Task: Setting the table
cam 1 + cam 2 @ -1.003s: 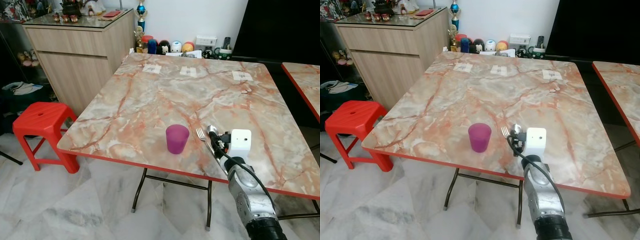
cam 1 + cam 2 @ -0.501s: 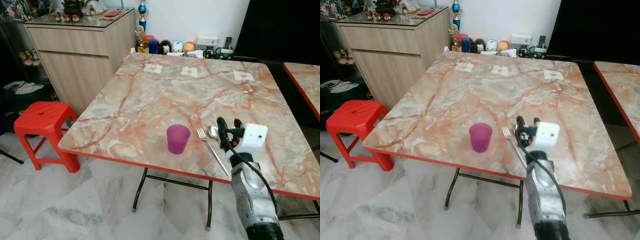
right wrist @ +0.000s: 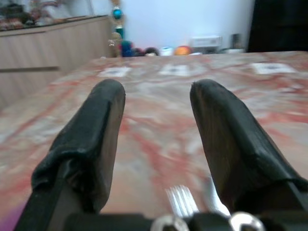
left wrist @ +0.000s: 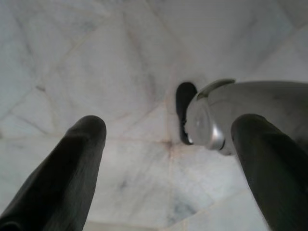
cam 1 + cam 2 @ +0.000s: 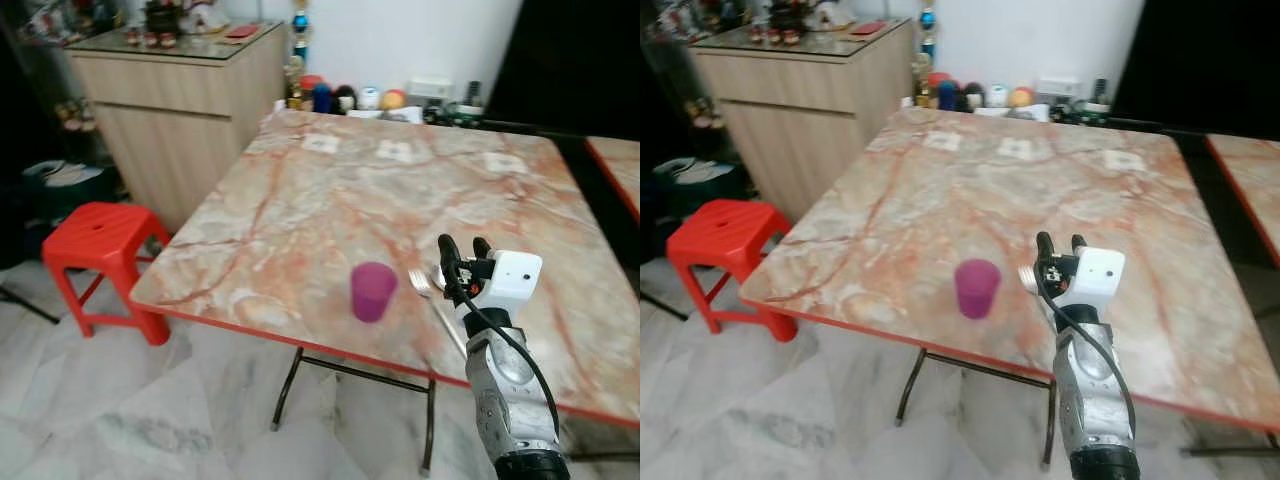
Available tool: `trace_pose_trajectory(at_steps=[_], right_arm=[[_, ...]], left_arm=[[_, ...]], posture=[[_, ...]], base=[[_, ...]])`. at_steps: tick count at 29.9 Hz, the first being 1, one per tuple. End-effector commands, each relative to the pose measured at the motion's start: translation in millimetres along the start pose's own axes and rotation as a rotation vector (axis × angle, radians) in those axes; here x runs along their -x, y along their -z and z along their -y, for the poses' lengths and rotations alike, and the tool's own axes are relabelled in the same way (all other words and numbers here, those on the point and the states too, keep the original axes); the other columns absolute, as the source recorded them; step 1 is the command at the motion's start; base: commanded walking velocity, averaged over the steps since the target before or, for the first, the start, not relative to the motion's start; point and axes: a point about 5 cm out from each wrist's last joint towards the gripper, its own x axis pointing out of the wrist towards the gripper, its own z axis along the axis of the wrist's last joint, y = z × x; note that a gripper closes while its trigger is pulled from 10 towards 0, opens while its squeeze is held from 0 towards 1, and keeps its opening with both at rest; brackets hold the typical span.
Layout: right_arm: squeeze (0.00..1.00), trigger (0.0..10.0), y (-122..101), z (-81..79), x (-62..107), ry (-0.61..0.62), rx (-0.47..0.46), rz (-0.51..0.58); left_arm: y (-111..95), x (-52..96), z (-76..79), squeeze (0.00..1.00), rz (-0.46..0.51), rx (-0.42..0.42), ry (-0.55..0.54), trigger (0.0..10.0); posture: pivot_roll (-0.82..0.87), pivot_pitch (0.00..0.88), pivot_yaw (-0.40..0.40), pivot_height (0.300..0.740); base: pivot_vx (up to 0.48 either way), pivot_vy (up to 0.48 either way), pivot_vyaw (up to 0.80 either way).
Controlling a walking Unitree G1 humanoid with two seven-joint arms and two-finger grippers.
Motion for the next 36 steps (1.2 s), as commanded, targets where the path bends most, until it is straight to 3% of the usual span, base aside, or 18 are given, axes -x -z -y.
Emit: trace_pose_trajectory(at_steps=[1, 11, 18, 21, 27, 28, 29, 30, 36], right_arm=[[0.00, 10.0, -3, 10.8, 3.1, 0.032, 0.013, 0.014], [0.00, 10.0, -2, 11.2, 6.8, 0.040, 0.000, 0.017], [0.00, 10.0, -6, 14.5, 22.0, 0.025, 0.022, 0.014], [0.00, 10.0, -7, 20.7, 36.4, 0.005, 0.014, -0.040], [0.00, 10.0, -4, 17.6, 44.6, -0.085, 0.036, -0.104], [0.00, 10.0, 10, 16.5, 58.4, -0.184, 0.088, -0.237], [0.00, 10.0, 10, 16.5, 58.4, -0.184, 0.088, -0.237], [0.00, 10.0, 20, 17.5, 65.6, -0.222, 0.110, -0.320], [0.00, 10.0, 31, 10.5, 69.9, -0.300, 0.119, -0.385]], left_arm=[[-1, -0.7, 4.3, 0.00, 0.006, 0.003, 0.010, 10.0], [2, 0.0, 4.1, 0.00, -0.006, -0.007, 0.009, 10.0], [0, -0.3, 2.3, 0.00, -0.005, -0.015, 0.011, 10.0], [-2, -0.8, 2.9, 0.00, -0.001, -0.020, 0.016, 10.0], [-2, -1.0, 3.5, 0.00, 0.001, -0.023, 0.018, 10.0], [-1, -0.9, 5.1, 0.00, -0.001, -0.028, 0.023, 10.0], [-1, -0.9, 5.1, 0.00, -0.001, -0.028, 0.023, 10.0], [-1, -0.8, 5.9, 0.00, -0.002, -0.031, 0.025, 10.0], [0, -0.5, 5.7, 0.00, -0.003, -0.030, 0.024, 10.0]], posture=[[0.01, 0.065, -0.034, 0.740], [0.01, 0.060, -0.033, 0.740], [0.00, 0.058, -0.032, 0.740], [-0.01, 0.071, -0.035, 0.740], [-0.02, 0.074, -0.034, 0.740], [-0.02, 0.081, -0.035, 0.740], [-0.02, 0.081, -0.035, 0.740], [-0.02, 0.081, -0.033, 0.740], [-0.01, 0.085, -0.032, 0.740]], base=[[0.349, 0.000, 0.00], [0.096, 0.000, 0.00], [0.000, 0.000, 0.00], [0.000, 0.000, 0.00], [0.000, 0.000, 0.00], [0.000, 0.000, 0.00], [0.000, 0.000, 0.00], [0.000, 0.000, 0.00], [0.000, 0.000, 0.00]])
